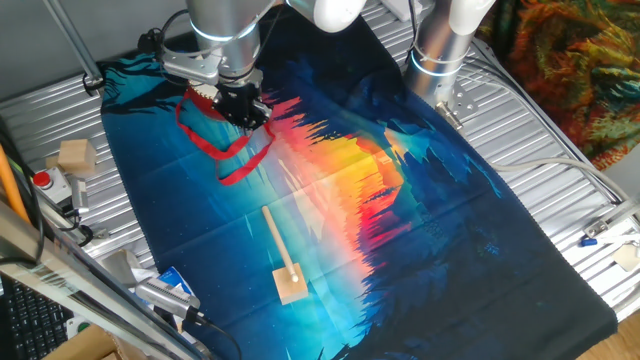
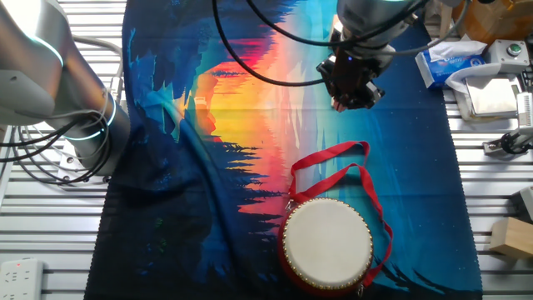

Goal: Play the drum

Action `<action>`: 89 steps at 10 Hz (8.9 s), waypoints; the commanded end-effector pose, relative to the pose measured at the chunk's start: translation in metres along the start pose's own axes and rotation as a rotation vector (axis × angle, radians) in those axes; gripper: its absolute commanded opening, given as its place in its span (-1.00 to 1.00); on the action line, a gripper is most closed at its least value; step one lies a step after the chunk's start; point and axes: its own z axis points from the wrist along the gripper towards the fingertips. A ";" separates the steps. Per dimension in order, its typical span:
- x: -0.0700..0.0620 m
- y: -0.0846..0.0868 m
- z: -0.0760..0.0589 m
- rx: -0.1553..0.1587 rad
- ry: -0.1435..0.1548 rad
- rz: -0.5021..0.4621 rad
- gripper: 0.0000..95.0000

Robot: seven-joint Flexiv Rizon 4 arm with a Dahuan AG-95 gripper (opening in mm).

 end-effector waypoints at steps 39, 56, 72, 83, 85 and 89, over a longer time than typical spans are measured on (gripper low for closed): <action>-0.099 0.094 0.096 0.101 -0.243 -0.293 -0.20; -0.130 0.084 0.111 0.203 -0.281 -0.358 -0.20; -0.129 0.082 0.110 -0.038 -0.140 -0.399 -0.20; -0.128 0.082 0.110 -0.014 -0.098 -0.437 0.20; -0.128 0.082 0.110 0.002 -0.098 -0.435 0.20; -0.128 0.082 0.110 0.013 -0.097 -0.436 0.20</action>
